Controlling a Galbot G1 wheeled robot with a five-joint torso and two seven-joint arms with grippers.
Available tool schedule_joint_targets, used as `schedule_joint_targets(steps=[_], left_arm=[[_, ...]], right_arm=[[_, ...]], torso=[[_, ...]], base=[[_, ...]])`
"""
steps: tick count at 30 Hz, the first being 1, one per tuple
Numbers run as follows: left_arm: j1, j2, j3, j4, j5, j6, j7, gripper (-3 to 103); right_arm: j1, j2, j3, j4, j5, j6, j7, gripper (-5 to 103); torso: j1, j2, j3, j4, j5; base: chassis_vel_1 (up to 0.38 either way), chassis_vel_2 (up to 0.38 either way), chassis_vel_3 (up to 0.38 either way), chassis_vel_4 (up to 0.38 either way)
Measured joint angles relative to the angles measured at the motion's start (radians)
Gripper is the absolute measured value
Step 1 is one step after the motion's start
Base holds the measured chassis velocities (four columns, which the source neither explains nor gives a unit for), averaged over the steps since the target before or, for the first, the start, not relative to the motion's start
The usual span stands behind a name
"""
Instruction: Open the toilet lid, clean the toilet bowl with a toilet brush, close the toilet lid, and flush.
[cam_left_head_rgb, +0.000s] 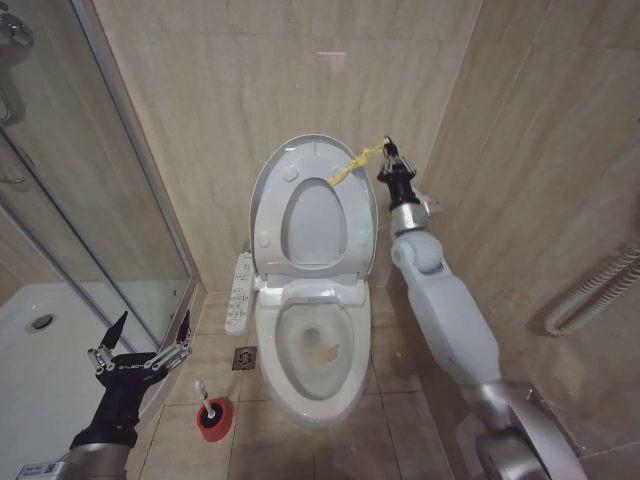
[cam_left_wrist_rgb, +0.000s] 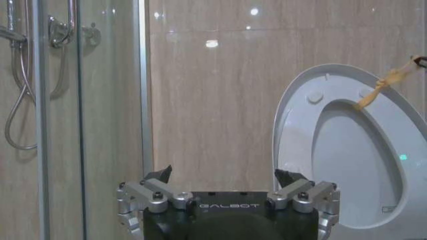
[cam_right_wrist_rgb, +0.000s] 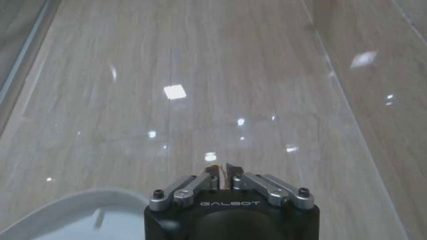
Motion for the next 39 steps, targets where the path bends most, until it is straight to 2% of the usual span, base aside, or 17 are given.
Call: schedule_joint_targets(steps=[1,6,8,9,10,12,14,16,17,21,24,25,30,31,33,37,39], left_arm=[[0.000,0.000,0.000,0.000,0.000,0.000,0.000,100],[0.000,0.000,0.000,0.000,0.000,0.000,0.000,100],[0.000,0.000,0.000,0.000,0.000,0.000,0.000,100],[0.000,0.000,0.000,0.000,0.000,0.000,0.000,100],[0.000,0.000,0.000,0.000,0.000,0.000,0.000,100],[0.000,0.000,0.000,0.000,0.000,0.000,0.000,100],[0.000,0.000,0.000,0.000,0.000,0.000,0.000,100],[0.000,0.000,0.000,0.000,0.000,0.000,0.000,100],[0.000,0.000,0.000,0.000,0.000,0.000,0.000,100],[0.000,0.000,0.000,0.000,0.000,0.000,0.000,100],[0.000,0.000,0.000,0.000,0.000,0.000,0.000,100],[0.000,0.000,0.000,0.000,0.000,0.000,0.000,100],[0.000,0.000,0.000,0.000,0.000,0.000,0.000,100],[0.000,0.000,0.000,0.000,0.000,0.000,0.000,100],[0.000,0.000,0.000,0.000,0.000,0.000,0.000,100],[0.000,0.000,0.000,0.000,0.000,0.000,0.000,100],[0.000,0.000,0.000,0.000,0.000,0.000,0.000,100]], right_arm=[[-0.023,-0.010,0.000,0.023,0.005,-0.011,0.001,13],[-0.093,-0.045,0.005,0.108,0.023,-0.047,0.019,13],[-0.148,-0.072,0.014,0.192,0.034,-0.096,0.066,13],[-0.184,-0.085,0.023,0.247,0.045,-0.145,0.099,40],[-0.184,-0.085,0.023,0.247,0.045,-0.145,0.099,40],[-0.260,-0.110,0.044,0.361,0.073,-0.237,0.146,40],[-0.336,-0.124,0.069,0.431,0.081,-0.274,0.167,40],[-0.374,-0.128,0.081,0.456,0.081,-0.279,0.171,40],[-0.406,-0.131,0.092,0.473,0.081,-0.281,0.173,67],[-0.520,-0.132,0.131,0.525,0.069,-0.278,0.174,67],[-0.548,-0.129,0.140,0.532,0.059,-0.271,0.163,67],[-0.571,-0.125,0.146,0.537,0.046,-0.260,0.151,94],[-0.642,-0.121,0.168,0.557,0.024,-0.246,0.129,94],[-0.686,-0.119,0.179,0.566,0.009,-0.238,0.121,100],[-0.708,-0.117,0.183,0.571,0.003,-0.235,0.117,100],[-0.796,-0.093,0.190,0.594,-0.013,-0.223,0.101,100],[-0.798,-0.066,0.167,0.615,0.013,-0.239,0.103,100]], torso=[[0.000,0.000,0.000,0.0001,0.0001],[0.000,0.000,0.000,0.0006,-0.0001],[0.000,0.000,0.000,0.0006,0.0000],[0.000,0.000,0.000,0.0005,-0.0001],[0.000,0.000,0.000,0.0005,-0.0001],[0.000,0.000,0.000,0.0003,0.0000],[0.000,0.000,0.000,0.0000,-0.0002],[0.000,0.000,0.000,0.0000,0.0002],[0.000,0.000,0.000,0.0004,0.0001],[0.000,0.000,0.000,0.0003,0.0000],[0.000,0.000,0.000,0.0003,-0.0001],[0.000,0.000,0.000,0.0006,0.0000],[0.000,0.000,0.000,0.0007,-0.0001],[0.000,0.000,0.000,0.0006,-0.0001],[0.000,0.000,0.000,0.0003,-0.0001],[0.000,0.000,0.000,-0.0001,0.0000],[0.000,0.000,0.000,-0.0001,-0.0002]], base=[[0.000,0.000,0.000,0.000],[0.000,0.000,0.000,0.000],[0.000,0.000,0.000,0.000],[0.000,0.000,0.000,0.000],[0.000,0.000,0.000,0.000],[0.000,0.000,0.000,0.000],[0.000,0.000,0.000,0.000],[0.000,0.000,0.000,0.000],[0.000,0.000,0.000,0.000],[0.000,0.000,0.000,0.000],[0.000,0.000,0.000,0.000],[0.000,0.000,0.000,0.000],[0.000,0.000,0.000,0.000],[0.000,0.000,0.000,0.000],[0.000,0.000,0.000,0.000],[0.000,0.000,0.000,0.000],[0.000,0.000,0.000,0.000]])
